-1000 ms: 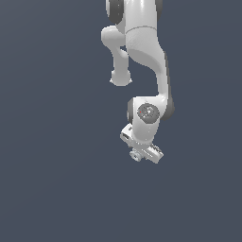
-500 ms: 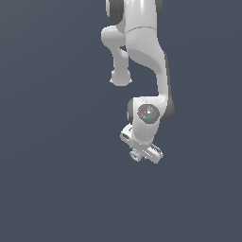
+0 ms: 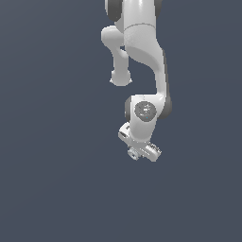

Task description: Pick up the object and move it to a goal position.

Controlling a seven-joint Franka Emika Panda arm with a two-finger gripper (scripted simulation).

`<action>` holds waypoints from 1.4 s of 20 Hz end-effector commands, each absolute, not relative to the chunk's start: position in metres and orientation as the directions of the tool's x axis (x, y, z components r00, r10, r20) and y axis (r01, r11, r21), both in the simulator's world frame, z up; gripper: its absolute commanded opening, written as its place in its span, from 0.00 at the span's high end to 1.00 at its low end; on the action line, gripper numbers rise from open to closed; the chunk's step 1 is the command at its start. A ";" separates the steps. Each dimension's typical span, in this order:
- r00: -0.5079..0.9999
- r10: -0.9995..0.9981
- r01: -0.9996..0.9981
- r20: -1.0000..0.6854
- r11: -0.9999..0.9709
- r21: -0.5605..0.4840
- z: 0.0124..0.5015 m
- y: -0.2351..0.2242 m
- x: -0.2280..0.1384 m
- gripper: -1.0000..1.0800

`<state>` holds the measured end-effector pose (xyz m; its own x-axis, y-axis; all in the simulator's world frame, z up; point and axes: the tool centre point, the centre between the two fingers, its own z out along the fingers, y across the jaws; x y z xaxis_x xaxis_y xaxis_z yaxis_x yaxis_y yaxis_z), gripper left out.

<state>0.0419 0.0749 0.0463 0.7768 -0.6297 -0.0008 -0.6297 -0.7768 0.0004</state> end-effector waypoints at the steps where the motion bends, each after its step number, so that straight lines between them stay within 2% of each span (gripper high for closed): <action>1: 0.776 -0.630 -0.630 0.000 -0.776 0.000 0.052 0.066 0.039 1.00; 8: 0.776 -0.630 -0.630 -0.001 -0.776 0.000 0.083 0.019 0.020 1.00; 28: 0.776 -0.631 -0.631 -0.001 -0.776 -0.002 0.214 -0.183 -0.054 1.00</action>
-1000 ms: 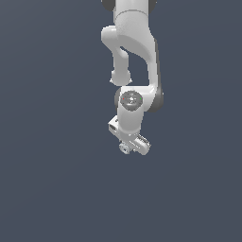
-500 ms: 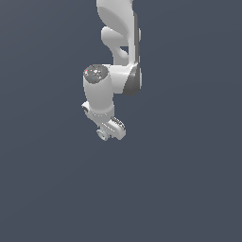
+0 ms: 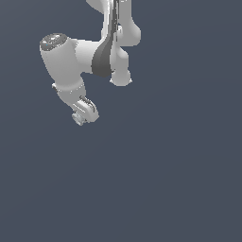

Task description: Pick up the object and move it to a goal position.

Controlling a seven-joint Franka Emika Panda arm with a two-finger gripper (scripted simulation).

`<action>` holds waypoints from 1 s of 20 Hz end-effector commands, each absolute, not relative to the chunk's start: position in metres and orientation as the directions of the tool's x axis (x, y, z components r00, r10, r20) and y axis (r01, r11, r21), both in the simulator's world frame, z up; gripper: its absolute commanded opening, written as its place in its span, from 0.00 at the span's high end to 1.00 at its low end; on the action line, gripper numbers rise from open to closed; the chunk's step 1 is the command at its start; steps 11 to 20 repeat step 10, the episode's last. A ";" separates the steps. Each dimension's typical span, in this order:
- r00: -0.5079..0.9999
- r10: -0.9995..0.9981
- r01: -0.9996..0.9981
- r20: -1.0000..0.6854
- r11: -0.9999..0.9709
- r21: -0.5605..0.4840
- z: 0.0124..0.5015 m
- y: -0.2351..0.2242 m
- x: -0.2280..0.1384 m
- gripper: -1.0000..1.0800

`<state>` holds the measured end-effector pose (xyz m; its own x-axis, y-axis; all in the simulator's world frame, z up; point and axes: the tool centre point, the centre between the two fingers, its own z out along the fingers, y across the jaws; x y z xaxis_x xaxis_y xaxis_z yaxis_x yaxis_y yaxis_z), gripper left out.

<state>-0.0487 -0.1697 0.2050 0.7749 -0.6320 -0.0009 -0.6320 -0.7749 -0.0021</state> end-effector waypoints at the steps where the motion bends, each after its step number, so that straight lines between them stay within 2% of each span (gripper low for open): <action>1: 0.776 -0.631 -0.631 -0.001 -0.776 -0.002 0.219 -0.190 -0.056 1.00; 8: 0.776 -0.630 -0.630 0.000 -0.776 0.000 0.239 -0.221 -0.065 1.00; 20: 0.776 -0.630 -0.630 0.000 -0.776 0.000 0.240 -0.223 -0.065 1.00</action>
